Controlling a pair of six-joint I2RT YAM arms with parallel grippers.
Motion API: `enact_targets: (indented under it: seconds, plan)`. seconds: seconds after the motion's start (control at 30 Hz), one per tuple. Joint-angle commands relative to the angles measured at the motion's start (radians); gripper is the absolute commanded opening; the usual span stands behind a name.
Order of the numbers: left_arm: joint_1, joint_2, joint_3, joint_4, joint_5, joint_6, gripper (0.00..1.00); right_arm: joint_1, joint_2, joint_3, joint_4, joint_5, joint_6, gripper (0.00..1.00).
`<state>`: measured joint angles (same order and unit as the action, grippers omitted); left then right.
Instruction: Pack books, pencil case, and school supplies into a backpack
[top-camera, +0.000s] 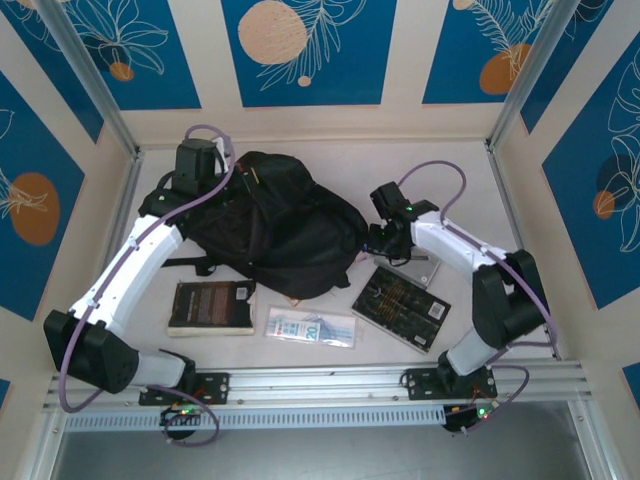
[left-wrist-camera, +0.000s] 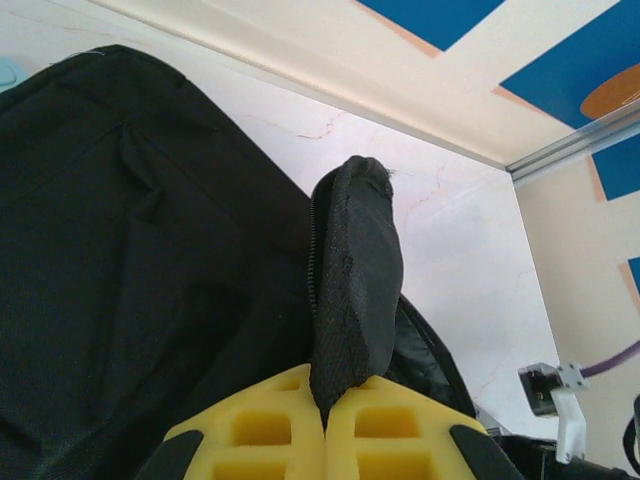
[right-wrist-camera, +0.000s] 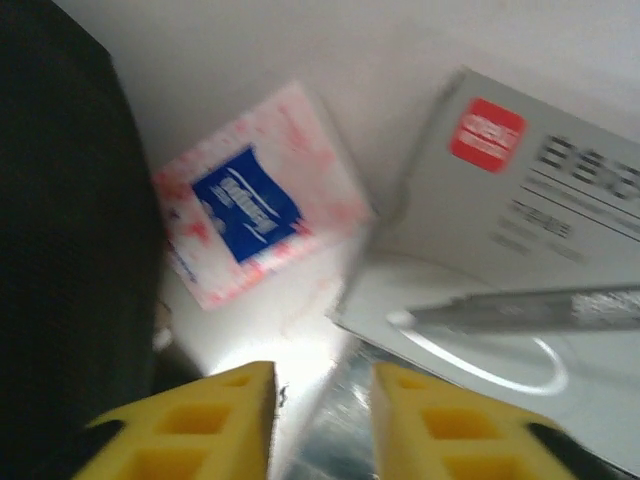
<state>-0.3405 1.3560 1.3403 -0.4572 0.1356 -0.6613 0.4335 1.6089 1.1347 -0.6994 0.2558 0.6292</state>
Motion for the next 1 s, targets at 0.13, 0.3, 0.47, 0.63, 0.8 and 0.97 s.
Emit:
enact_targets:
  seconds: [0.13,0.3,0.47,0.63,0.8,0.97]
  plan:
    - [0.033,-0.007,-0.019,0.004,-0.012,-0.026,0.0,0.046,0.17,0.134,0.003,0.051,-0.122,0.3]
    - [0.041,0.002,-0.021,0.015,0.016,-0.035,0.0,0.032,0.286,0.197,-0.009,0.043,-0.114,0.31]
    - [0.046,0.007,-0.023,0.017,0.023,-0.035,0.0,-0.005,0.333,0.207,0.002,0.084,-0.073,0.31]
    - [0.048,0.013,-0.024,0.022,0.035,-0.041,0.0,-0.083,0.291,0.149,0.03,0.105,-0.007,0.31]
    - [0.049,0.017,-0.024,0.025,0.041,-0.04,0.0,-0.116,0.193,0.094,0.093,0.003,-0.048,0.44]
    - [0.049,0.021,-0.023,0.028,0.048,-0.038,0.0,-0.098,0.128,0.095,0.108,-0.063,-0.176,0.78]
